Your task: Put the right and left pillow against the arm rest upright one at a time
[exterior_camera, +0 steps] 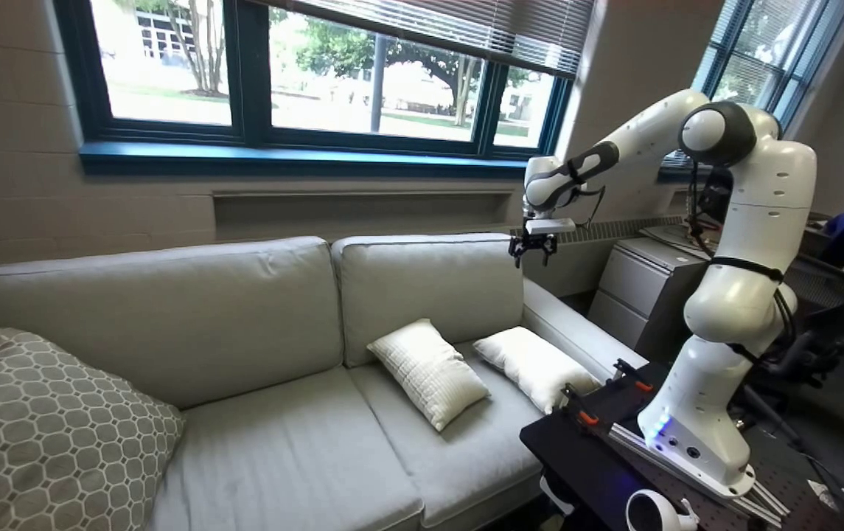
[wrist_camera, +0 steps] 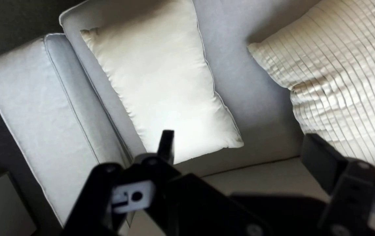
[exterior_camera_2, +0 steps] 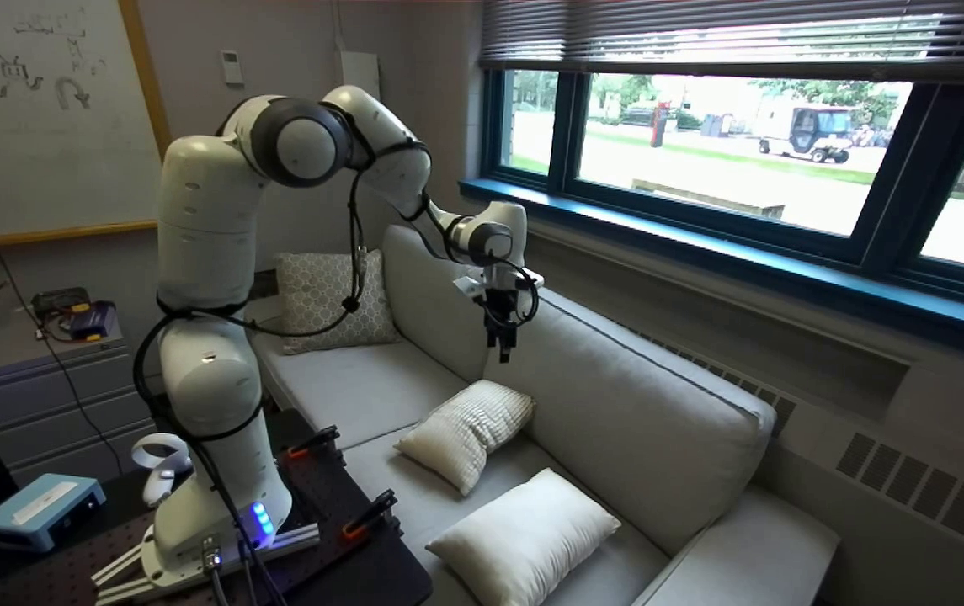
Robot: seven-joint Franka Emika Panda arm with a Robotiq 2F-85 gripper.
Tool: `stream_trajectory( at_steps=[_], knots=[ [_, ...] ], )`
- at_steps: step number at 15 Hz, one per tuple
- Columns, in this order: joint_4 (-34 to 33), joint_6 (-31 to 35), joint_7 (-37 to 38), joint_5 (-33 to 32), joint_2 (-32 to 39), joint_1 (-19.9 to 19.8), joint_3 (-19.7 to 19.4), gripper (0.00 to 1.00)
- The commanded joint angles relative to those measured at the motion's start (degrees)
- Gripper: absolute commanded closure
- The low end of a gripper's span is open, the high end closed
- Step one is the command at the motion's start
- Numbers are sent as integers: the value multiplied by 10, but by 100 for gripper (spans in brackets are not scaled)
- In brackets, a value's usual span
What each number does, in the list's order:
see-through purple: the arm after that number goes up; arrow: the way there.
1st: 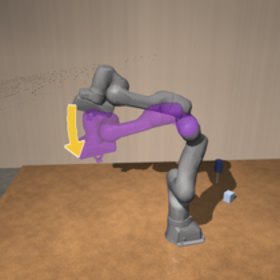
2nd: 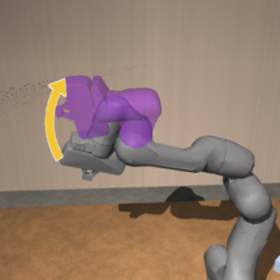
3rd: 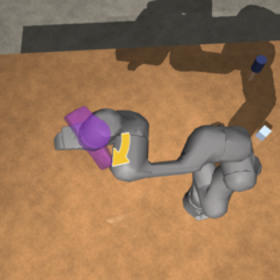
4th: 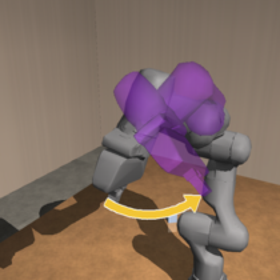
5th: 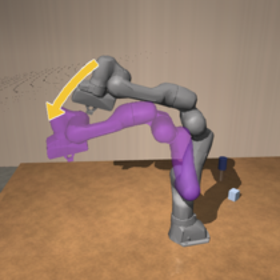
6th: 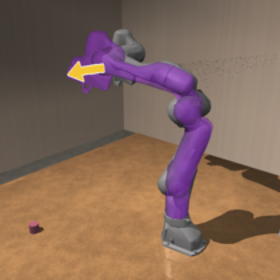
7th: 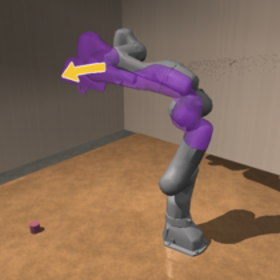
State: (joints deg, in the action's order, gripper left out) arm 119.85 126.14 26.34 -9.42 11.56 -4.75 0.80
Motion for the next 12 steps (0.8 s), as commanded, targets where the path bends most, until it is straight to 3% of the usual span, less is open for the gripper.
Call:
stream_trajectory(
  at_steps=[1, 5, 12],
  knots=[
    [0, -1, -4, 5, -5, 22, -20, 0],
    [4, -4, -3, 4, -22, 24, -18, 0],
    [-216, -123, -43, 6, 160, 22, -52, 0]
  ],
)
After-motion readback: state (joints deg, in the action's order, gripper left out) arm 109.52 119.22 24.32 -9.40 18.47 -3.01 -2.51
